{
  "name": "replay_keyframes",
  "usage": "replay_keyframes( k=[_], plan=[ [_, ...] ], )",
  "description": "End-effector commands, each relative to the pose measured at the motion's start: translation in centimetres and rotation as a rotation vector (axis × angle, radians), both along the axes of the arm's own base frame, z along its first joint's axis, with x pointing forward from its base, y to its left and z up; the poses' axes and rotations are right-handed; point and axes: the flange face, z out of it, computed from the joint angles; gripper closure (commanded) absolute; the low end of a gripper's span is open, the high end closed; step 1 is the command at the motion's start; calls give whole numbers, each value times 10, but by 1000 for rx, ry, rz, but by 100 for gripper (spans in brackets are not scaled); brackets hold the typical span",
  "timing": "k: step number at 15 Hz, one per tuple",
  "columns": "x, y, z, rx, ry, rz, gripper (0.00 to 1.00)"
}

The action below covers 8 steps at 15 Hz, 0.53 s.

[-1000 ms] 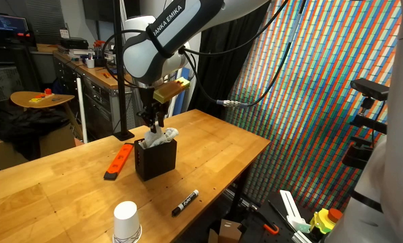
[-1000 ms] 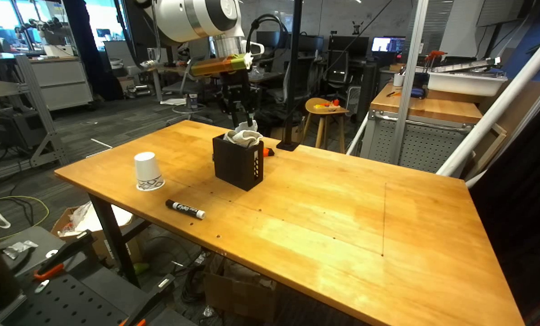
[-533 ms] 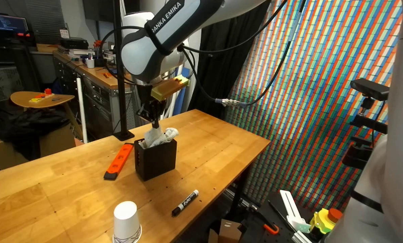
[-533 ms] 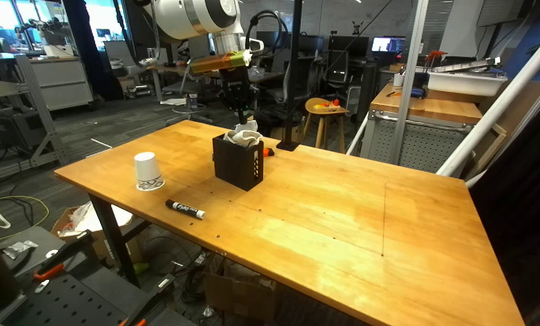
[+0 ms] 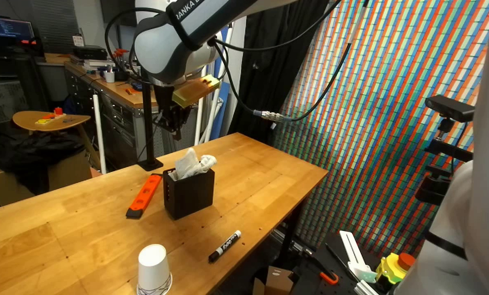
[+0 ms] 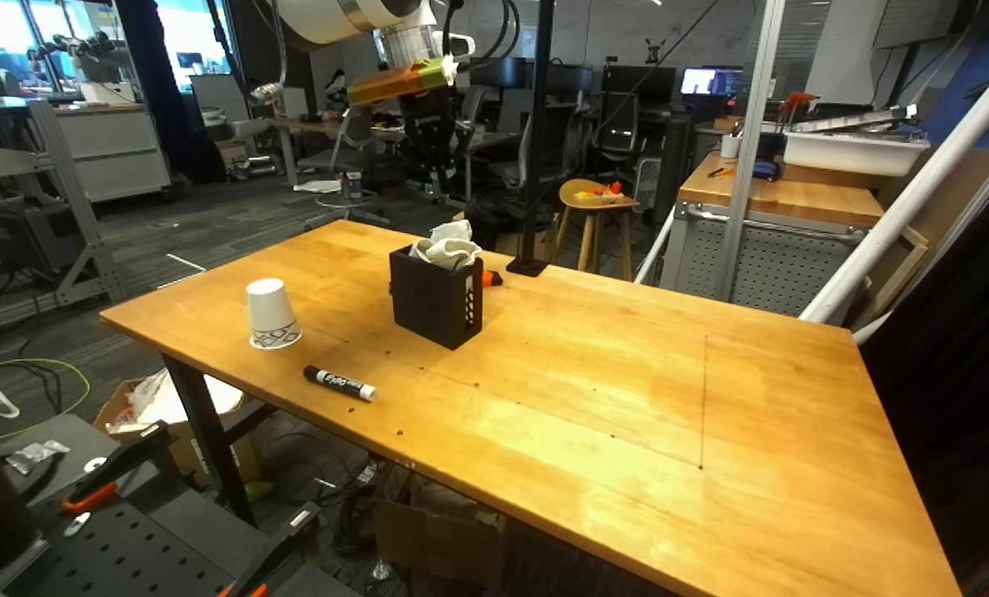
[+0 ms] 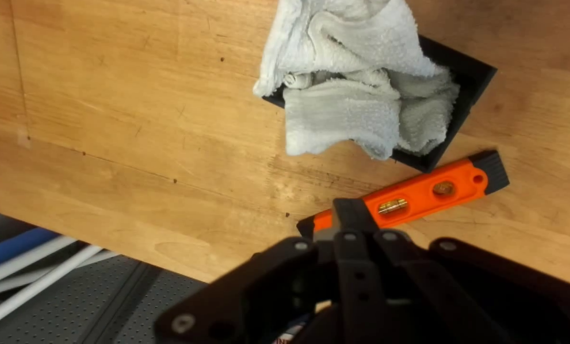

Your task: Pick up the cloth from the table and put it in the box

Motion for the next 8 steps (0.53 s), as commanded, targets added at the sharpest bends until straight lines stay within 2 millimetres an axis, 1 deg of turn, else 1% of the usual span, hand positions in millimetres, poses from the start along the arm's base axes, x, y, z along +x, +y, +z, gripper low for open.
replay_keyframes(
  k=[1,5,8],
  plan=[
    [7,-5,-4,-5,-4,4,100],
    [8,-19,-28,-2,32,-15,100],
    [9,-26,-41,-3,54,-26,100]
  ],
)
